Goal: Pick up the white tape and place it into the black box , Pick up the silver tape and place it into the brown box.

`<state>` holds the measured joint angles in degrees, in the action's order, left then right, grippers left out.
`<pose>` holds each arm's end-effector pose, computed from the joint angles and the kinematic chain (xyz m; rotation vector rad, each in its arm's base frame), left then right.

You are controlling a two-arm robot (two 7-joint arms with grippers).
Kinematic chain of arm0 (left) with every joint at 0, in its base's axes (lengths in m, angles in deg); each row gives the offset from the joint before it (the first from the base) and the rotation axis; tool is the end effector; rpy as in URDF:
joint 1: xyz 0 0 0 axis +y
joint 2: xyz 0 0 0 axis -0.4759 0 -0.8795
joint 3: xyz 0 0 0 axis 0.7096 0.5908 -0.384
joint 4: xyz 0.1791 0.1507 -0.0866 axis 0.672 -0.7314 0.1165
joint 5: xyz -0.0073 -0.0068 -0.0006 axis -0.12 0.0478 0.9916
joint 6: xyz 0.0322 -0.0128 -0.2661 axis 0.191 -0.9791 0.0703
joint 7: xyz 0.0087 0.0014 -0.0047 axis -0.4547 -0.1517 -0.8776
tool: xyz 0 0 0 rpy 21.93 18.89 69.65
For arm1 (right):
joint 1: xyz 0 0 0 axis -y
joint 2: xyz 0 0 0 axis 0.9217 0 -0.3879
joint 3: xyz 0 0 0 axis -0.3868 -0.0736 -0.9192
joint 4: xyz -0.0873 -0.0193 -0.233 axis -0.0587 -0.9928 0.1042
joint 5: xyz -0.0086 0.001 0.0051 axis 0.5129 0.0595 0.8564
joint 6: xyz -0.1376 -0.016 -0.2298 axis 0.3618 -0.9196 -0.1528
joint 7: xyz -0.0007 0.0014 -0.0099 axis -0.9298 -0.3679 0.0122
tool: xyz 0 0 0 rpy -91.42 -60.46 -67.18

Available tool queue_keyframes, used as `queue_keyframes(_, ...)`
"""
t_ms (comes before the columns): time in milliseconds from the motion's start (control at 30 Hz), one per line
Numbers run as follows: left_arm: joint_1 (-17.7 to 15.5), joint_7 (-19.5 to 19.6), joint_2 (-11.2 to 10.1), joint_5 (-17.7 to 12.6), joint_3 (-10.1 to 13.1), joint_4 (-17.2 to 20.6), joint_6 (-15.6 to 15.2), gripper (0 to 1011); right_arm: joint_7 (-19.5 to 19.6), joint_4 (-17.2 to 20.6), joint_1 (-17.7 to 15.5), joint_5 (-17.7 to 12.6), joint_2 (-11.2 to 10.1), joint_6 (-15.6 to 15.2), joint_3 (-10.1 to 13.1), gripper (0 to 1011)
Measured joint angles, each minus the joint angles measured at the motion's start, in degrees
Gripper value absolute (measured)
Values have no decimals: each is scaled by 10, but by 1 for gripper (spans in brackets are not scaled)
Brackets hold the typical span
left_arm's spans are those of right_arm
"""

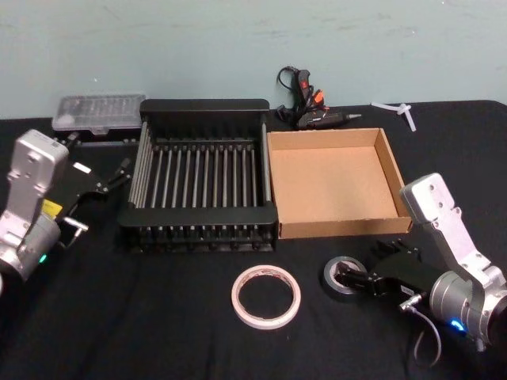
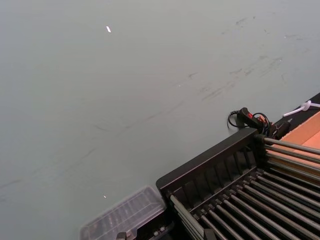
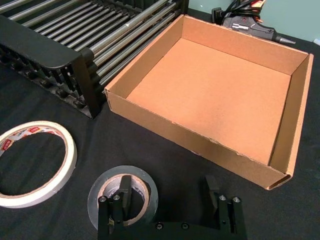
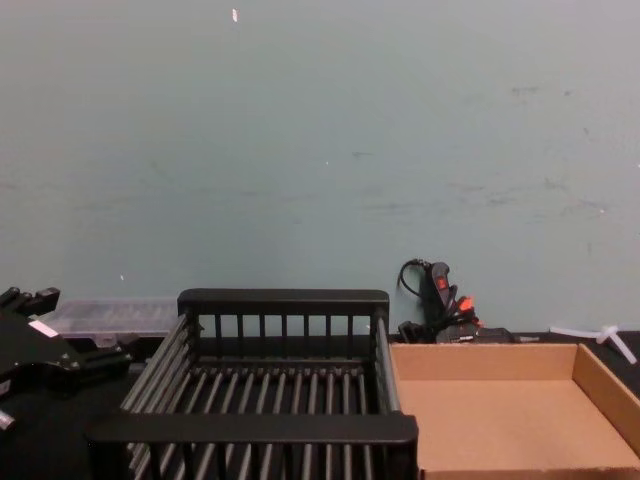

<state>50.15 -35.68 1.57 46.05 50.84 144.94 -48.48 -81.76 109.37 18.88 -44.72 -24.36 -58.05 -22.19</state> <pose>0.3132 0.0703 -0.2618 0.3046 -0.2851 1.2479 0.2561 -0.0272 -0.2422 -0.5363 0.2299 -1.0181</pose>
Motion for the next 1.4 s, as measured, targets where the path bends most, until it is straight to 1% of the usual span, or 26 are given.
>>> queue_keyframes(67, 0, 0, 0, 0, 0, 0, 0, 1001, 0, 0, 0, 0, 0, 0, 0, 912)
queue_keyframes(100, 0, 0, 0, 0, 0, 0, 0, 1001, 0, 0, 0, -1, 0, 0, 0, 866)
queue_keyframes(133, 0, 0, 0, 0, 0, 0, 0, 1001, 0, 0, 0, -1, 0, 0, 0, 866)
queue_keyframes(233, 0, 0, 0, 0, 0, 0, 0, 1001, 0, 0, 0, -1, 0, 0, 0, 761)
queue_keyframes(300, 0, 0, 0, 0, 0, 0, 0, 1001, 0, 0, 0, -1, 0, 0, 0, 733)
queue_keyframes(333, 0, 0, 0, 0, 0, 0, 0, 1001, 0, 0, 0, -1, 0, 0, 0, 685)
queue_keyframes(433, 0, 0, 0, 0, 0, 0, 0, 1001, 0, 0, 0, -2, -1, 0, 0, 591)
queue_keyframes(467, 0, 0, 0, 0, 0, 0, 0, 1001, 0, 0, 0, -2, -1, 0, 0, 544)
queue_keyframes(533, 0, 0, 0, 0, 0, 0, 0, 1001, 0, 0, 0, -2, -1, 0, 0, 504)
queue_keyframes(600, 0, 0, 0, 0, 0, 0, 0, 1001, 1, 0, 0, -2, -1, 0, 0, 420)
queue_keyframes(700, 0, 0, 0, 0, 0, 0, 0, 1002, 1, 0, 0, -2, -1, 0, 0, 342)
queue_keyframes(833, 0, 0, 0, 0, 0, 0, 0, 1001, 1, 0, 0, -2, -1, 0, 0, 201)
queue_keyframes(867, 0, 0, 0, 0, 0, 0, 0, 1001, 1, 0, 0, -2, -1, 0, 0, 201)
queue_keyframes(900, 0, 0, 0, 0, 0, 0, 0, 1001, 1, 0, 0, -2, -1, 0, 0, 159)
queue_keyframes(1267, 0, 0, 0, 0, 0, 0, 0, 1001, 1, 0, 0, -2, -1, 0, 0, 148)
queue_keyframes(1400, 0, 0, 0, 0, 0, 0, 0, 1001, -6, 2, -2, -2, 4, 6, 6, 148)
